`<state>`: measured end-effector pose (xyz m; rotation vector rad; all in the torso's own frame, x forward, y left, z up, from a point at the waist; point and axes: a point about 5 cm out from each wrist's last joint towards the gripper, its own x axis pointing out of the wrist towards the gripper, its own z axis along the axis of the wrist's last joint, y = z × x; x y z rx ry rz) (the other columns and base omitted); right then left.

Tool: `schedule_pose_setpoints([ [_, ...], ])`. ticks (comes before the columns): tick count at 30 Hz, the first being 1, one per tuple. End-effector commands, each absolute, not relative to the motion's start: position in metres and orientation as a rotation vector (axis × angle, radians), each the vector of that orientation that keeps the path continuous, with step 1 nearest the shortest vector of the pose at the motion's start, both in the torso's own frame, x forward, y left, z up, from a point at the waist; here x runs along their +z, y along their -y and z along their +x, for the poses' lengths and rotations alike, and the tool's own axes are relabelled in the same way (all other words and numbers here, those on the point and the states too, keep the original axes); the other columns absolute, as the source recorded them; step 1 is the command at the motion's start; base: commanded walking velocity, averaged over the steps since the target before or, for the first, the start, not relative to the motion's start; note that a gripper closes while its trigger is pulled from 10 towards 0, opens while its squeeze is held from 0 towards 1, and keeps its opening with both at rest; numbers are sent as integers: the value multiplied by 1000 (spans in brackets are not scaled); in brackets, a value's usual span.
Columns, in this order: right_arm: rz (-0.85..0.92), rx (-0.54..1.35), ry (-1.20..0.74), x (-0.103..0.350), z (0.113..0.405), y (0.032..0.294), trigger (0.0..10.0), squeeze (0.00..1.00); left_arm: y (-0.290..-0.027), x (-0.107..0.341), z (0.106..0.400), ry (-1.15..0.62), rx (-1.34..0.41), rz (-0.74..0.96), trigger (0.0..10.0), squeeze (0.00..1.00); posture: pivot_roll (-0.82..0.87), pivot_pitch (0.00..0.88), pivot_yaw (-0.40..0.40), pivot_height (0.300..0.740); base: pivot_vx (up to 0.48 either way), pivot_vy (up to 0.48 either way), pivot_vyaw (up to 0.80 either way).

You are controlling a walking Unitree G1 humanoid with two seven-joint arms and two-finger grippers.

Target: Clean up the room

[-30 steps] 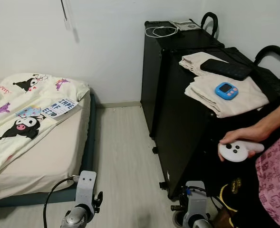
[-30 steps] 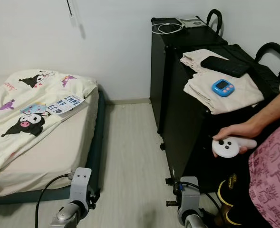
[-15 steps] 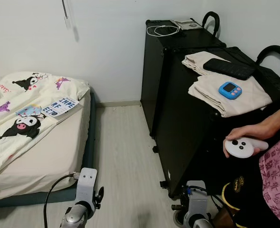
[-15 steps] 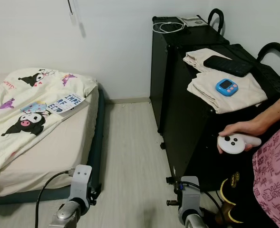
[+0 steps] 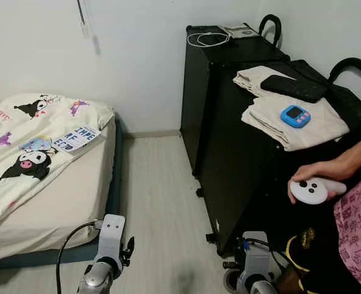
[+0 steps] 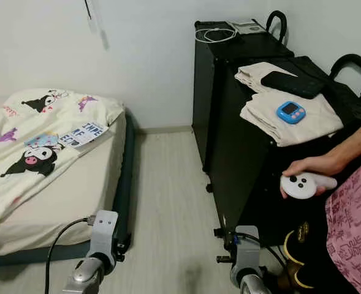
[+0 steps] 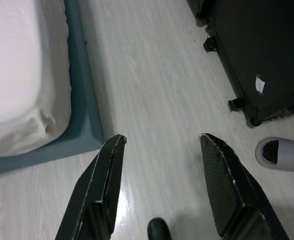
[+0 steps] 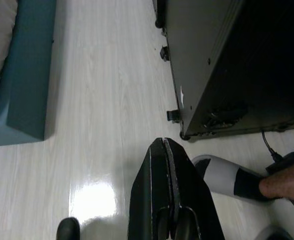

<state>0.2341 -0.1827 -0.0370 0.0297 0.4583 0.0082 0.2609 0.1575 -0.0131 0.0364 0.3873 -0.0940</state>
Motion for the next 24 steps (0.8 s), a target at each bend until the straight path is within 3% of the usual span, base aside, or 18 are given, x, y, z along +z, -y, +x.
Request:
schedule_pose_setpoints([
  [1, 32, -4, -449, -37, 231, 185, 10000, 0, -158, -18, 256, -403, -100, 40, 10000, 0, 16, 114, -1, 729, 360, 0, 0],
  [24, 39, -1, -421, -35, 232, 185, 10000, 0, -157, -17, 257, -396, -89, 22, 10000, 0, 12, 114, -2, 729, 360, 0, 0],
])
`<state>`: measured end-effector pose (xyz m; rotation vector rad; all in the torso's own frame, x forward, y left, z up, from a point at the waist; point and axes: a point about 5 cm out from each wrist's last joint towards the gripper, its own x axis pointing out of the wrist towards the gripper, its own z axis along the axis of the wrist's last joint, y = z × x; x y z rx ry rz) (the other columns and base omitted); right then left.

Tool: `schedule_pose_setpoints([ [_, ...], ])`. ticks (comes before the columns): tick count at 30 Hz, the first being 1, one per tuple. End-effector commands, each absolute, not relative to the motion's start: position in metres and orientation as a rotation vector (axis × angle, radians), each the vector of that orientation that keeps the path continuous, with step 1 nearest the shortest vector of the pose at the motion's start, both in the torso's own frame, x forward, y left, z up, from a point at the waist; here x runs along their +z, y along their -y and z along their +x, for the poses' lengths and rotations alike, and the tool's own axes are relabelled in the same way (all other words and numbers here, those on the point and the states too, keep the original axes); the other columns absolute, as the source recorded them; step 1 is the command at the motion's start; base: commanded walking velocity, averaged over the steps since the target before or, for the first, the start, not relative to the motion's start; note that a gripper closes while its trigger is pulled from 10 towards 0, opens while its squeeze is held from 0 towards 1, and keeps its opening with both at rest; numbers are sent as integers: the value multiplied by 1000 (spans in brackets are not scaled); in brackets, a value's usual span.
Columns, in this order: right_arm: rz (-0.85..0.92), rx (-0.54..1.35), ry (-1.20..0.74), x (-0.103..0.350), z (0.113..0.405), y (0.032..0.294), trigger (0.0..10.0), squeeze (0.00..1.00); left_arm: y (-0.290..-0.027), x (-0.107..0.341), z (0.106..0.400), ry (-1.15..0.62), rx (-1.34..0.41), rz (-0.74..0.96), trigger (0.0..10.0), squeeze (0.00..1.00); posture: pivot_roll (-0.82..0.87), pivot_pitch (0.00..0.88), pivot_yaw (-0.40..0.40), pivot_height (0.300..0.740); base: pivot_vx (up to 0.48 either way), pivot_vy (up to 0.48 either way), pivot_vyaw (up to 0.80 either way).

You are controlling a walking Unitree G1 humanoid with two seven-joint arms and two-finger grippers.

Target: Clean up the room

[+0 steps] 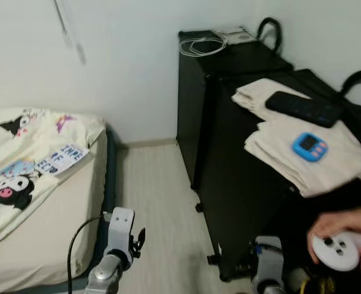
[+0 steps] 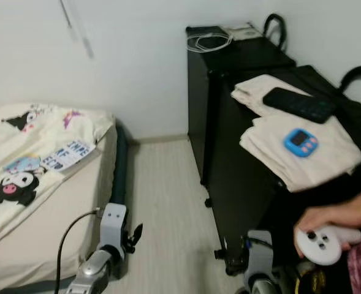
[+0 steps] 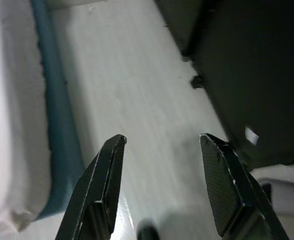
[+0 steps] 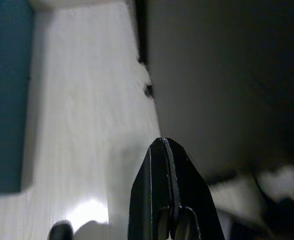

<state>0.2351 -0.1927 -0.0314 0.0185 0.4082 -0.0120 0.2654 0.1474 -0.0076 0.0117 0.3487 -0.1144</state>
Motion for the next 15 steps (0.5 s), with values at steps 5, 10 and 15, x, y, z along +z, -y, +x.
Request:
schedule_pose_setpoints([
  [5, 38, 1, -417, -35, 232, 185, 10000, 0, -158, -16, 257, -396, -86, 21, 10000, 0, 11, 116, -1, 729, 353, 0, 0],
  [10, 38, 3, -415, -35, 232, 185, 10000, 0, -158, -16, 258, -396, -85, 21, 10000, 0, 11, 116, -1, 729, 349, 0, 0],
  [15, 37, 7, -414, -35, 231, 184, 10000, 0, -159, -16, 258, -396, -84, 20, 10000, 0, 11, 114, -1, 729, 346, 0, 0],
])
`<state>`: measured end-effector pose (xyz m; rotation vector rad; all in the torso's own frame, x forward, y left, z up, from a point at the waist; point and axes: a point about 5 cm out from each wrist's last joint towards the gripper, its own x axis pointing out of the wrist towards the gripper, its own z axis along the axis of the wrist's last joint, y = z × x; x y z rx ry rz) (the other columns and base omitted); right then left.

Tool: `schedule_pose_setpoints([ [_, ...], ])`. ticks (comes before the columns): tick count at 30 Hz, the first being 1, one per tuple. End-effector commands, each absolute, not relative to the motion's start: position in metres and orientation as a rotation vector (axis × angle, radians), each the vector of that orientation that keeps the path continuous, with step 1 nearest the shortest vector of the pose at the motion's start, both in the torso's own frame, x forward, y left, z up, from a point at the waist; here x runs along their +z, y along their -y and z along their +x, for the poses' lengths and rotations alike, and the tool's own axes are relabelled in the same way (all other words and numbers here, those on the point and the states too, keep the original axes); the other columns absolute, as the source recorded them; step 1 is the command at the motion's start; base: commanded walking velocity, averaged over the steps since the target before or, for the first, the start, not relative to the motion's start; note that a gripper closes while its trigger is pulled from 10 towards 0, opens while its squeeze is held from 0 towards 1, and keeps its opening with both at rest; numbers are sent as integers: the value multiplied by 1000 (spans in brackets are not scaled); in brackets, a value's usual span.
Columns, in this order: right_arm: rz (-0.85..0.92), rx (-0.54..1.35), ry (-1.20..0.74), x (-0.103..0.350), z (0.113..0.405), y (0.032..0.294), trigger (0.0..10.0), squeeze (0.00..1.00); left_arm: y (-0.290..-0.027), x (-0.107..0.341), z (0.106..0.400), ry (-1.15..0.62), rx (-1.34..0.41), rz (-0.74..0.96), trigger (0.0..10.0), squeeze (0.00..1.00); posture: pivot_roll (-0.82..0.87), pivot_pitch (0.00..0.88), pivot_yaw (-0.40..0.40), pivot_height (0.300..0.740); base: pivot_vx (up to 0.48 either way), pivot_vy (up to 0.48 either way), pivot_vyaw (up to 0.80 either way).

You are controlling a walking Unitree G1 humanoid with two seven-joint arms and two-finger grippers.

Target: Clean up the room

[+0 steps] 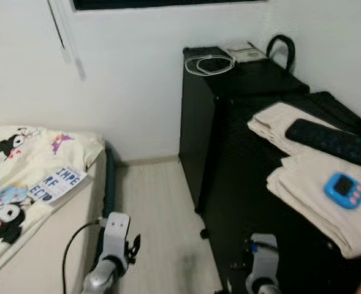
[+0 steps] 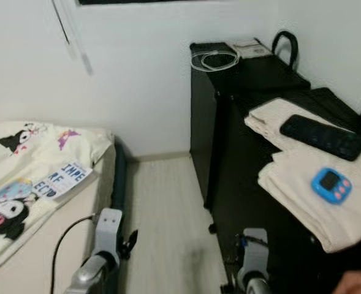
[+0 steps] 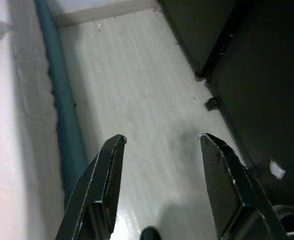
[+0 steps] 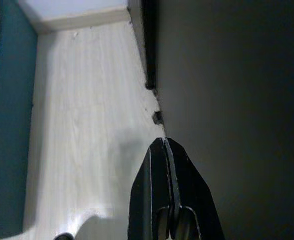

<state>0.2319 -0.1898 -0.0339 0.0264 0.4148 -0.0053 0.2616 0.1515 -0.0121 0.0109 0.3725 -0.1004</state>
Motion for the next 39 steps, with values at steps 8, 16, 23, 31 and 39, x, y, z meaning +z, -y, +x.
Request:
schedule_pose_setpoints([
  [8, 37, 14, -411, -34, 232, 183, 10000, 0, -159, -15, 259, -393, -86, 20, 10000, 0, 12, 109, -1, 729, 343, 0, 0],
  [16, 37, 24, -413, -34, 232, 182, 10000, 0, -160, -15, 259, -394, -88, 23, 10000, 0, 14, 107, 1, 729, 339, 0, 0],
  [23, 36, 29, -412, -34, 233, 181, 10000, 0, -160, -15, 260, -393, -88, 23, 10000, 0, 13, 103, 2, 729, 335, 0, 0],
  [31, 34, 25, -413, -34, 234, 181, 10000, 0, -159, -15, 260, -394, -92, 22, 10000, 0, 11, 109, 3, 729, 330, 0, 0],
  [39, 33, 23, -415, -34, 234, 182, 10000, 0, -158, -16, 258, -398, -93, 22, 10000, 0, 14, 110, 4, 729, 319, 0, 0],
])
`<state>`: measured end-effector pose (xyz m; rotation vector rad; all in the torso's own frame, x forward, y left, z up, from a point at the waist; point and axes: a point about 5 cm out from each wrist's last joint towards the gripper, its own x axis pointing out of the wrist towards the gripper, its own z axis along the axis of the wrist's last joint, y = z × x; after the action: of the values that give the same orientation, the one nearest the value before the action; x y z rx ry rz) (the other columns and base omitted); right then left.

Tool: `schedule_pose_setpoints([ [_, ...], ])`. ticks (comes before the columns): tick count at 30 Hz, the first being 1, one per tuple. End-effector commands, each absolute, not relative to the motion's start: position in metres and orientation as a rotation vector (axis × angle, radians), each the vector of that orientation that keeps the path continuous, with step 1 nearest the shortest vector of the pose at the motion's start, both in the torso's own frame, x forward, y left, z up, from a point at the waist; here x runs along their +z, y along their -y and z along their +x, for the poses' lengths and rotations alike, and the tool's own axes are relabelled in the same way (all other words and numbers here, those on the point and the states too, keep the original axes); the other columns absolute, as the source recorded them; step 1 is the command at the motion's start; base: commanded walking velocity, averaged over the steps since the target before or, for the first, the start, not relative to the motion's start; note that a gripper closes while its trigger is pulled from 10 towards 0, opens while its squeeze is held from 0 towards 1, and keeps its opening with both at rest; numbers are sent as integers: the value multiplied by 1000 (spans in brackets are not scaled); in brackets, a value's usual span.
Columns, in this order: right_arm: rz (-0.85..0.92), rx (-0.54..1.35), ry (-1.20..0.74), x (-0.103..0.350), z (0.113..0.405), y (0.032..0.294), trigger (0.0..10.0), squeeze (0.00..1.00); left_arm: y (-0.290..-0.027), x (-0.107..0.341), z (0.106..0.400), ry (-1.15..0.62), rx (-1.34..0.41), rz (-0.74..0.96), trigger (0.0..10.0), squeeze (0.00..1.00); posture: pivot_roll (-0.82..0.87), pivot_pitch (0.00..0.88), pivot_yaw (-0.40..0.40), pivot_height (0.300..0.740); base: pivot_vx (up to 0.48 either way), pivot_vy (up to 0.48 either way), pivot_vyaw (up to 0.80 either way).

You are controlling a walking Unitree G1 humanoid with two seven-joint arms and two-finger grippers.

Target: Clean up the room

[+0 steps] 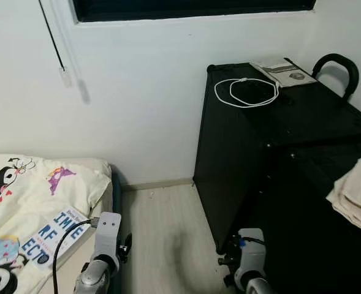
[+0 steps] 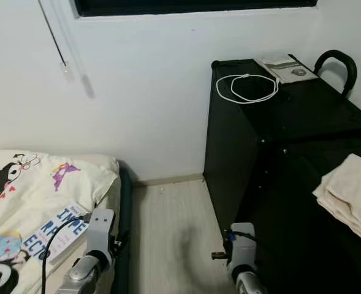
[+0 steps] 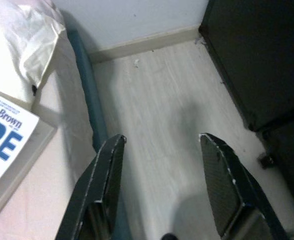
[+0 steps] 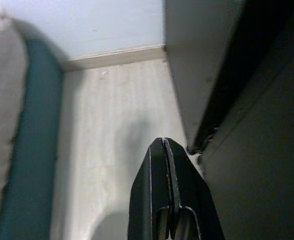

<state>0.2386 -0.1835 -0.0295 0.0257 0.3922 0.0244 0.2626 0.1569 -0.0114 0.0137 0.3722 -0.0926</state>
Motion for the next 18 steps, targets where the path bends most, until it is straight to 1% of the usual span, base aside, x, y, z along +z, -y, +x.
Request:
schedule_pose_setpoints([
  [1, 34, 24, -412, -33, 236, 181, 10000, 0, -158, -16, 259, -399, -92, 22, 10000, 0, 13, 112, 5, 729, 322, 0, 0],
  [18, 21, 69, -396, -27, 245, 176, 10000, 0, -158, -15, 261, -397, -93, 20, 10000, 0, 14, 111, 5, 729, 314, 0, 0],
])
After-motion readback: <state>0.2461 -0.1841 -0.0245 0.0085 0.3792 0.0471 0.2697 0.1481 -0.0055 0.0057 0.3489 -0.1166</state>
